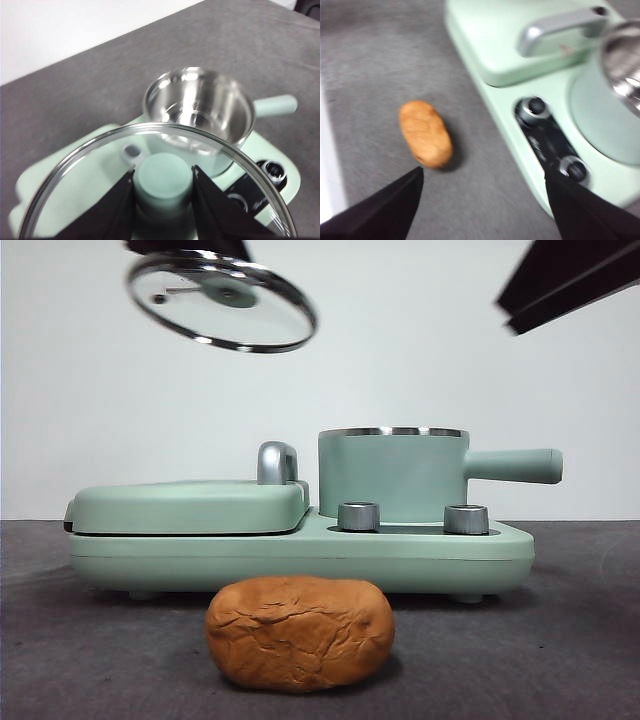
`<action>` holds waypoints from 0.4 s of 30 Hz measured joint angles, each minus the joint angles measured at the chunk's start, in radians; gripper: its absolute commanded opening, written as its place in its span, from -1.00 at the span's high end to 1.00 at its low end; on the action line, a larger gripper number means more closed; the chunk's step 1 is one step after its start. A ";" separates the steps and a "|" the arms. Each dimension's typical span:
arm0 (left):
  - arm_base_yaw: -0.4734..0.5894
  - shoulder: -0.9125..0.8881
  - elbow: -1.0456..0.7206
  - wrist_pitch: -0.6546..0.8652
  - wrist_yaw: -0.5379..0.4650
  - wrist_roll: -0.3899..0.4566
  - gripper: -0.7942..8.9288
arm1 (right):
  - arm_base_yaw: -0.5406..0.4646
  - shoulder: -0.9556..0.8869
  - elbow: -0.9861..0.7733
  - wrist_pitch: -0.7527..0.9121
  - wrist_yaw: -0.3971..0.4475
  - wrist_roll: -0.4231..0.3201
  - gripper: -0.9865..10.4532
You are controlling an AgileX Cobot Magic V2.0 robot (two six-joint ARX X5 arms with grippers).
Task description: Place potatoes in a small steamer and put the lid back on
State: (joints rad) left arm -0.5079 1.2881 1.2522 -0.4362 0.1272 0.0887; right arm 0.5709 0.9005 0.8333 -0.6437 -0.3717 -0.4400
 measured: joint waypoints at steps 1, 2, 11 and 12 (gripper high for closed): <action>0.008 -0.022 -0.018 -0.003 0.000 -0.001 0.81 | 0.019 0.020 0.000 0.014 0.000 0.000 0.16; 0.018 -0.047 -0.035 -0.008 0.000 -0.002 0.81 | 0.040 0.045 0.000 0.029 0.000 0.000 0.16; 0.084 -0.152 -0.050 -0.063 0.000 -0.003 0.81 | 0.183 0.279 0.000 0.115 0.006 -0.026 0.16; 0.088 -0.155 -0.050 -0.062 0.000 -0.003 0.81 | 0.192 0.307 0.000 0.122 0.008 -0.029 0.16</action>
State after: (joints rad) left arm -0.4198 1.1332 1.2018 -0.4984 0.1268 0.0853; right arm 0.7628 1.2072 0.8333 -0.5220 -0.3641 -0.4690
